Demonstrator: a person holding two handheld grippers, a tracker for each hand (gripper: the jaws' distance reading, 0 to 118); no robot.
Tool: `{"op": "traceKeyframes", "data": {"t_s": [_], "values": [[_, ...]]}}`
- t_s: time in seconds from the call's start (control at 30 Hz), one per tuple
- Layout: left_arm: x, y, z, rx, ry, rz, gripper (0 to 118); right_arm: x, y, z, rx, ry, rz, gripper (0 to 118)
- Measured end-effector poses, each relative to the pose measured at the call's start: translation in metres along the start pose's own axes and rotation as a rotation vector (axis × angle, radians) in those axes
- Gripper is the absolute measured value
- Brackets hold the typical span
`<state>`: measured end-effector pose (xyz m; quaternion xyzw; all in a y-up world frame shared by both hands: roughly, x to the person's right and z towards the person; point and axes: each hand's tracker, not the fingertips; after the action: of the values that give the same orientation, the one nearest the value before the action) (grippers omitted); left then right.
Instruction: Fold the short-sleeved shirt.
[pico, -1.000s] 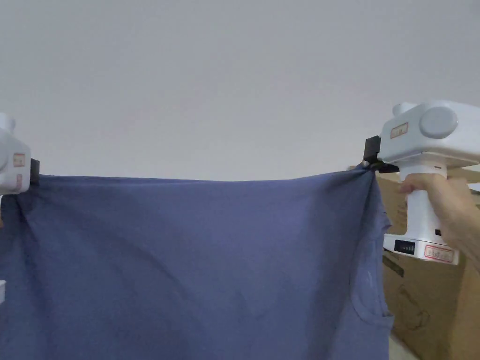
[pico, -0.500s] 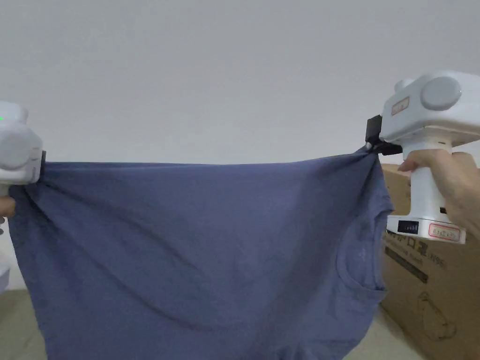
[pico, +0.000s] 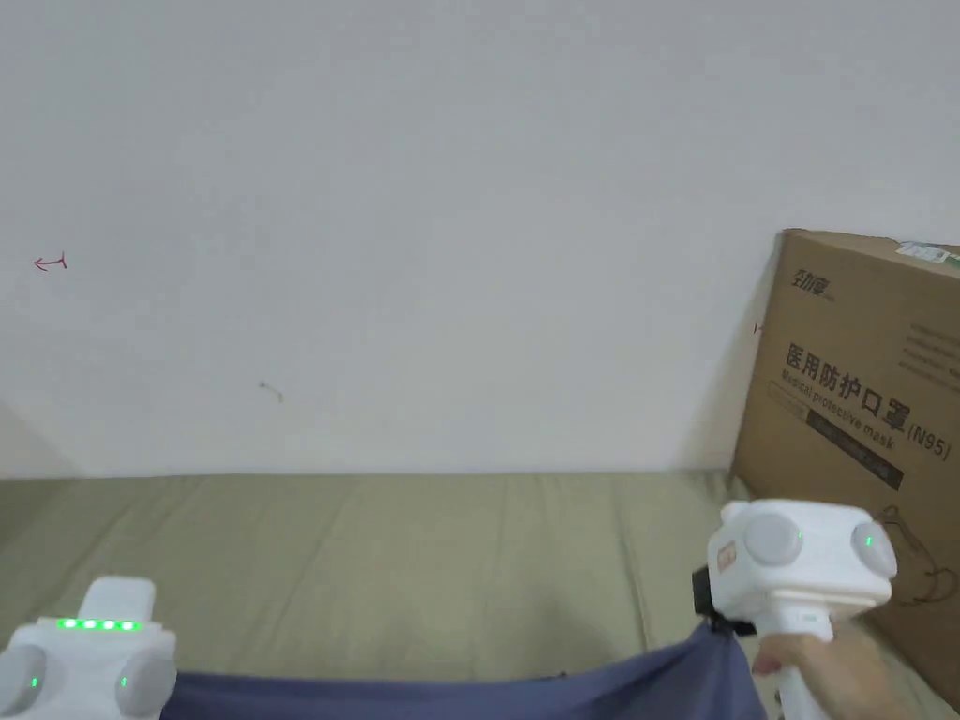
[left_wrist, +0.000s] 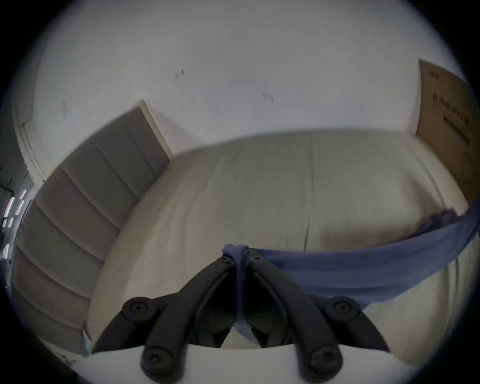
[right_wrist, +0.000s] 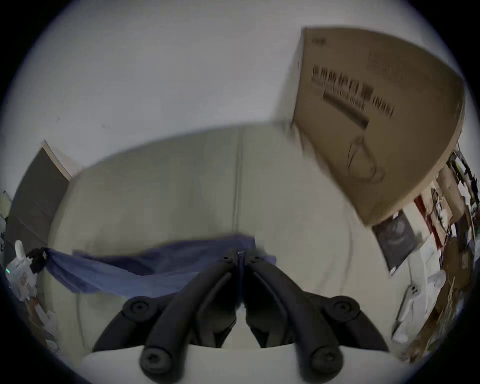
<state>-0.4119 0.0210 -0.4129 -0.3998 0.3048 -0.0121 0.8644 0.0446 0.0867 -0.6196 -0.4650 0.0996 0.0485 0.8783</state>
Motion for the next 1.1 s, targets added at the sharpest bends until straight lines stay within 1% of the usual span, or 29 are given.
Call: {"op": "traceKeyframes", "data": {"t_s": [0.1,0.2,0.23,0.27,0.3,0.33,0.37,0.4,0.43,0.47,0.5,0.53,0.57,0.67,0.7,0.73,0.77,0.83,0.87,0.93,1.0,1.07,1.1], "values": [[-0.005,-0.027,-0.025,-0.07,0.002,0.008,5,-0.003,-0.037,-0.023,-0.082,-0.018,0.004,4],[-0.021,-0.046,-0.022,-0.071,-0.045,0.033,5,0.009,-0.061,-0.027,-0.095,-0.02,0.017,4],[-0.025,-0.051,-0.009,-0.065,-0.058,0.04,5,0.014,-0.069,-0.023,-0.099,-0.009,0.018,4],[-0.03,-0.058,-0.001,-0.059,-0.068,0.043,5,0.018,-0.078,-0.015,-0.098,0.001,0.004,4],[-0.035,-0.065,0.007,-0.048,-0.081,0.035,5,0.015,-0.094,0.006,-0.076,0.022,-0.031,4],[-0.037,-0.072,0.016,-0.05,-0.08,0.031,5,0.017,-0.104,0.015,-0.083,0.044,-0.025,4],[-0.04,-0.082,0.03,-0.04,-0.086,0.029,5,0.019,-0.119,0.028,-0.085,0.045,-0.018,4],[-0.044,-0.092,0.043,-0.031,-0.096,0.017,5,0.02,-0.136,0.04,-0.07,0.037,-0.008,4],[-0.045,-0.103,0.056,-0.024,-0.09,0.007,5,0.023,-0.147,0.05,-0.082,0.031,0.027,4],[-0.048,-0.118,0.071,-0.008,-0.096,-0.017,5,0.024,-0.167,0.064,-0.083,0.02,0.035,4],[-0.049,-0.135,0.09,-0.005,-0.096,-0.052,5,0.028,-0.19,0.079,-0.073,0.021,0.022,4],[-0.051,-0.15,0.104,0.0,-0.087,-0.057,5,0.032,-0.208,0.091,-0.075,0.032,0.013,4],[-0.055,-0.168,0.12,0.006,-0.093,-0.076,5,0.043,-0.227,0.096,-0.071,0.04,0.001,4],[-0.07,-0.229,0.163,-0.021,-0.105,-0.129,5,0.05,-0.294,0.128,-0.099,0.027,0.028,4],[-0.075,-0.25,0.178,-0.029,-0.095,-0.133,5,0.061,-0.316,0.129,-0.121,0.014,0.043,4],[-0.078,-0.265,0.188,-0.027,-0.086,-0.131,5,0.065,-0.335,0.139,-0.129,0.014,0.033,4],[-0.082,-0.28,0.201,-0.05,-0.087,-0.125,5,0.069,-0.357,0.149,-0.134,0.01,-0.032,4],[-0.091,-0.308,0.221,-0.079,-0.091,-0.097,5,0.079,-0.397,0.163,-0.141,0.048,-0.111,4],[-0.096,-0.322,0.232,-0.088,-0.086,-0.071,5,0.082,-0.413,0.167,-0.15,0.039,-0.109,4],[-0.103,-0.343,0.25,-0.095,-0.098,-0.048,5,0.084,-0.436,0.178,-0.161,0.016,-0.048,4],[-0.109,-0.367,0.268,-0.107,-0.103,-0.034,5,0.095,-0.459,0.183,-0.159,0.018,-0.055,4],[-0.109,-0.383,0.28,-0.125,-0.091,-0.041,5,0.106,-0.472,0.186,-0.165,0.04,-0.081,4],[-0.11,-0.39,0.285,-0.124,-0.091,-0.047,5,0.116,-0.479,0.178,-0.168,0.03,-0.087,4]]}}
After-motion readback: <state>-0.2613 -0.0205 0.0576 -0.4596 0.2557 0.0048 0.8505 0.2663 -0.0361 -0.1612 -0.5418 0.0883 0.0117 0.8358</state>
